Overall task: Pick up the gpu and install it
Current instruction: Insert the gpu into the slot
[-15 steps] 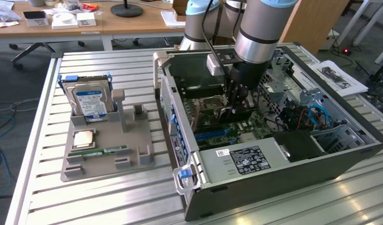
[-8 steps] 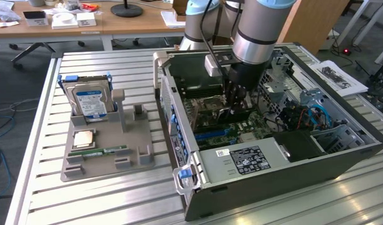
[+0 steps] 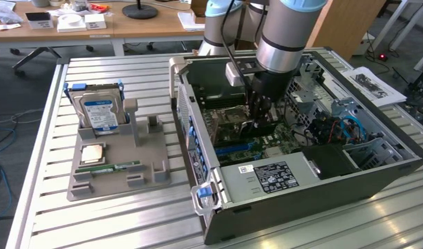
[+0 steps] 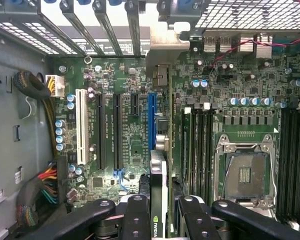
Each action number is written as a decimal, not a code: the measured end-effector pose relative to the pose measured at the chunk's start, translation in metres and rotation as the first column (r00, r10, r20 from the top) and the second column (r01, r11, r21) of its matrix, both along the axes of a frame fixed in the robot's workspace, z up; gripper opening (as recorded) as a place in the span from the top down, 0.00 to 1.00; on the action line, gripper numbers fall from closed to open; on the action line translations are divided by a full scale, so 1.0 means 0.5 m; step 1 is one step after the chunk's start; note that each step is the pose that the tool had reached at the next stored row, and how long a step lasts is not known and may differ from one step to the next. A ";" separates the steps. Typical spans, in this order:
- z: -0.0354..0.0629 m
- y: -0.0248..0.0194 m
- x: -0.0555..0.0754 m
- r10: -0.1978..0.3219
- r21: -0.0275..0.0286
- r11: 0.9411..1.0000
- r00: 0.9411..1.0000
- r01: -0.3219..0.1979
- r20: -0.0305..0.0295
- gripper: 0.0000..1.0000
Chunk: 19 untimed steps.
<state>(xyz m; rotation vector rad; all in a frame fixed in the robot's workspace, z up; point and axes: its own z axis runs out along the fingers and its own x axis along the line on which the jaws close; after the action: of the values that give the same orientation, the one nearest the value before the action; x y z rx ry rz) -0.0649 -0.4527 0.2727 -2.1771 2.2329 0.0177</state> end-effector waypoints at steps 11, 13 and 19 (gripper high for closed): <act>0.000 -0.0063 -0.012 0.000 0.000 1.000 1.000 0.000 0.001 0.73; 0.000 -0.0063 -0.016 0.000 0.000 1.000 1.000 0.000 0.001 0.73; 0.000 -0.0064 -0.025 0.000 0.000 1.000 1.000 0.000 0.002 0.73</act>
<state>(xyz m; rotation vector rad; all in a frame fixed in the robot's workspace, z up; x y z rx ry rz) -0.0774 -0.4559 0.2726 -2.1765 2.2319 0.0158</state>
